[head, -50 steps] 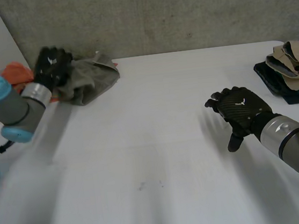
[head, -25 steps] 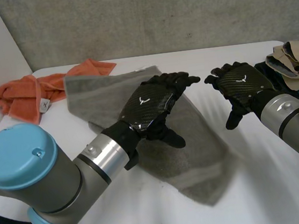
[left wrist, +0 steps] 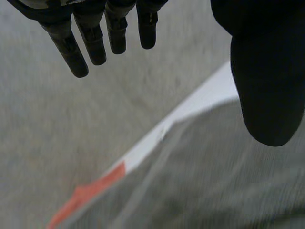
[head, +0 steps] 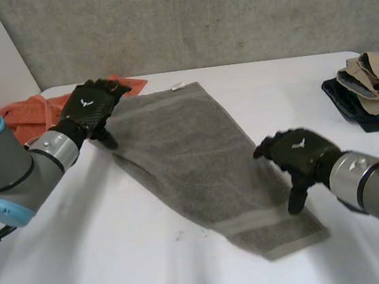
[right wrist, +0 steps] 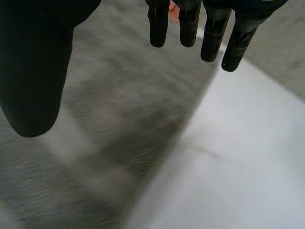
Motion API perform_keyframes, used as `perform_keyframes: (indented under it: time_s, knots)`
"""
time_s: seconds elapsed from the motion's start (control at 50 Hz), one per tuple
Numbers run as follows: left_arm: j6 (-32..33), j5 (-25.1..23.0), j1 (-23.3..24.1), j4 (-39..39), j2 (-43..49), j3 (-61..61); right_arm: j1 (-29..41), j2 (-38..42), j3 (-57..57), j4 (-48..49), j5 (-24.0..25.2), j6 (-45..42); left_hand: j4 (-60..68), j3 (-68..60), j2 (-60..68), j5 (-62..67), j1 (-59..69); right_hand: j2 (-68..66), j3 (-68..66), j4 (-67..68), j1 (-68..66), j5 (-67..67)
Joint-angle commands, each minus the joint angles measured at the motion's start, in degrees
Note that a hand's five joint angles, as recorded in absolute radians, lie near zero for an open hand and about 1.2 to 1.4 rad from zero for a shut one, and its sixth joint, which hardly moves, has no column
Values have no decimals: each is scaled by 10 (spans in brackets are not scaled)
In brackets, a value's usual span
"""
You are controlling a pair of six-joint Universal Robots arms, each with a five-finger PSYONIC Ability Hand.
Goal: Fold the laundry.
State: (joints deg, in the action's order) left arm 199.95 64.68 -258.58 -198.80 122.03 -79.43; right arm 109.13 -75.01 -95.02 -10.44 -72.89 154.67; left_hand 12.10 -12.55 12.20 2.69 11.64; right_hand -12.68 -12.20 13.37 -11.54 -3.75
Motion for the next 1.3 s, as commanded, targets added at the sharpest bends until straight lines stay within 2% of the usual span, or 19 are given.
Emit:
perform_keyframes:
  time_s: [0.02, 0.08, 0.18, 0.38, 0.44, 0.5, 0.52, 0.56, 0.6, 0.62, 0.74, 0.82, 0.86, 0.92, 0.98, 1.06, 1.18, 1.24, 1.3]
  knots:
    - [96, -3, -50, 93, 127, 153, 46, 1, -40, 11, -1, 26, 30, -25, 29, 24, 35, 27, 22, -34, 15, 38]
    - [128, -4, -54, 97, 164, 198, 63, 3, -51, 29, -1, 71, 32, -27, 31, 26, 36, 27, 22, -34, 15, 38]
    - [142, -4, -57, 100, 203, 241, 97, 28, -57, 52, -7, 111, 45, -41, 44, 39, 50, 27, 22, -34, 15, 38]
    - [142, -3, -54, 96, 221, 250, 131, 71, -61, 89, -60, 117, 168, -163, 167, 162, 172, 27, 22, -34, 15, 38]
    - [142, 0, -51, 96, 218, 243, 135, 82, -61, 104, -72, 115, 166, -162, 165, 160, 171, 27, 22, -34, 15, 38]
    - [140, 0, -48, 95, 211, 231, 137, 90, -64, 131, -94, 107, 159, -155, 158, 154, 164, -33, -37, 26, -44, -22]
    - [140, 0, -48, 95, 204, 225, 137, 91, -64, 139, -98, 107, 158, -153, 157, 152, 162, -70, -74, 63, -81, -59]
    - [139, 0, -47, 95, 199, 217, 137, 92, -66, 161, -110, 107, 153, -148, 152, 147, 157, -328, -333, 321, -339, -317]
    - [138, 0, -47, 95, 191, 206, 133, 91, -68, 177, -118, 107, 136, -132, 135, 130, 141, -644, -649, 637, -655, -633]
    - [138, 0, -47, 95, 189, 203, 129, 87, -72, 194, -123, 107, 134, -130, 133, 128, 139, -673, -678, 666, -684, -662]
    - [135, 0, -47, 95, 160, 179, 110, 44, -88, 218, -120, 61, 75, -71, 74, 70, 80, -673, -678, 666, -685, -662]
    - [134, 0, -49, 95, 137, 162, 45, 24, -101, 217, -119, -29, 62, -57, 61, 56, 67, -673, -678, 666, -685, -662]
    - [134, 0, -52, 95, 131, 154, -8, 21, -99, 214, -120, -98, 12, -7, 11, 6, 16, -673, -678, 666, -685, -662]
    - [134, -1, -54, 97, 111, 139, -75, 21, -83, 215, -118, -193, 10, -5, 9, 4, 14, -673, -678, 666, -685, -662]
    - [134, -2, -56, 97, 98, 125, -117, 25, -54, 219, -117, -248, 10, -5, 9, 4, 14, -673, -678, 666, -685, -662]
    - [134, -3, -55, 96, 88, 103, -137, 63, 13, 227, -96, -285, 15, -10, 14, 9, 19, -673, -678, 666, -685, -662]
    - [136, -3, -38, 96, 88, 84, -138, 156, 127, 256, -29, -283, 16, -12, 16, 11, 21, -673, -678, 666, -685, -662]
    - [138, -3, -16, 96, 93, 82, -136, 219, 179, 279, -21, -288, 18, -14, 17, 12, 23, -673, -678, 666, -685, -662]
    - [137, -3, -1, 96, 95, 82, -134, 248, 212, 297, -23, -290, 25, -20, 24, 19, 29, -673, -678, 666, -685, -662]
